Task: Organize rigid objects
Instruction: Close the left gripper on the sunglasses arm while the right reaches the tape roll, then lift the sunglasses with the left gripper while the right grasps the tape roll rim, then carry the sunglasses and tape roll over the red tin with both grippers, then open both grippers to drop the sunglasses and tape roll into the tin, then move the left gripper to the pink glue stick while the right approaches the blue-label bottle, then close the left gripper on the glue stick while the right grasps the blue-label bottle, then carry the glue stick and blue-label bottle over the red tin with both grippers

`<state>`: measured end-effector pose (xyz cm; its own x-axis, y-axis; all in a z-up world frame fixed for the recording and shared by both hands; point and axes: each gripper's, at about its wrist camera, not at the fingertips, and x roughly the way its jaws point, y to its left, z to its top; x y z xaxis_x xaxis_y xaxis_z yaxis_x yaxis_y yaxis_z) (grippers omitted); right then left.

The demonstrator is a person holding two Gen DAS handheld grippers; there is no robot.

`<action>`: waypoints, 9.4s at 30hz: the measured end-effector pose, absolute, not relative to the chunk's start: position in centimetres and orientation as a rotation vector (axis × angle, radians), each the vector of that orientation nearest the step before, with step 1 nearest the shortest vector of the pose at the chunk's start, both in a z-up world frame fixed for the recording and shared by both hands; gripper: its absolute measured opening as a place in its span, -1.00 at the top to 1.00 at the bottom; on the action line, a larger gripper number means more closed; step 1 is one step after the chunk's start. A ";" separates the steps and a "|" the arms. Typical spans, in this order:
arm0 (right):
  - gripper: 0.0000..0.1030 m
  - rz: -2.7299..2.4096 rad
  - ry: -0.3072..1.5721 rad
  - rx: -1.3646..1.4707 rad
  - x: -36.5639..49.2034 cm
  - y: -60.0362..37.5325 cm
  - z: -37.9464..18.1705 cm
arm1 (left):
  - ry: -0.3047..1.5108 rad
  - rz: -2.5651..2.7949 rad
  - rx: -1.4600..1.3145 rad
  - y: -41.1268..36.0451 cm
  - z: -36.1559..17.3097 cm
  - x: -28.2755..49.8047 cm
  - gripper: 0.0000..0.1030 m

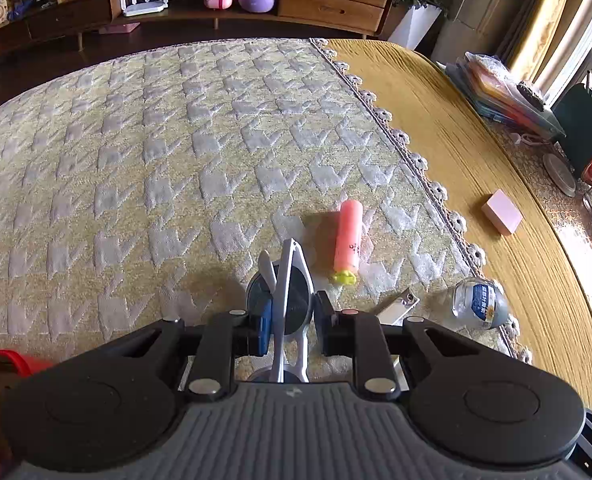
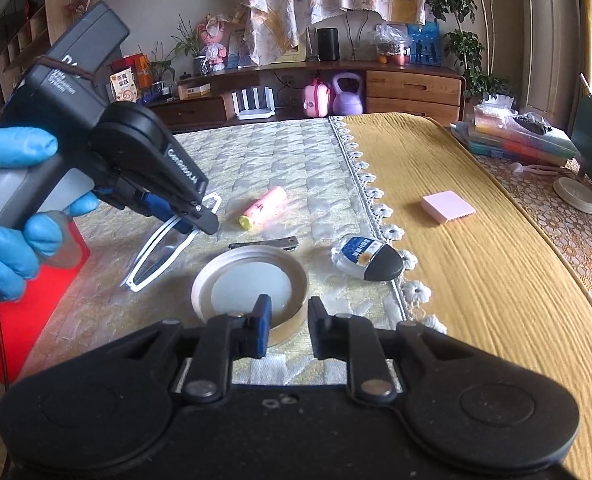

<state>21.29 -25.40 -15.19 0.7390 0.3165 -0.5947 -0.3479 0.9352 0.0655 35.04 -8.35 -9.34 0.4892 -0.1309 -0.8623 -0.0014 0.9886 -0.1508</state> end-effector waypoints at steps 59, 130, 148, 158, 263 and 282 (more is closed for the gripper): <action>-0.46 0.524 0.511 -0.213 11.3 -16.1 -6.3 | 0.942 -0.047 -0.345 4.2 1.1 18.5 0.62; -0.63 0.717 0.596 -0.308 9.7 -4.6 -10.5 | 0.980 0.186 -0.274 14.5 -4.6 16.8 -0.05; -0.99 0.626 0.529 -0.167 8.8 -12.5 -7.4 | 0.840 0.099 -0.118 7.0 -0.4 14.3 -0.40; -0.99 0.511 0.499 -0.119 9.8 -18.8 -6.7 | 0.832 0.025 -0.078 1.4 0.1 16.1 -0.60; 0.04 0.467 0.587 -0.161 14.7 -21.1 -8.6 | 1.029 -0.075 -0.079 -5.4 -2.8 24.2 0.70; 0.04 0.618 0.555 -0.248 11.4 -11.0 -7.1 | 0.979 0.041 -0.170 6.9 0.1 17.7 0.70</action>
<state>11.41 -11.00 -7.07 0.6764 0.4789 -0.5596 -0.6078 0.7920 -0.0569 17.68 6.95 0.10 0.5579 -0.0420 -0.8288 -0.1114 0.9859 -0.1249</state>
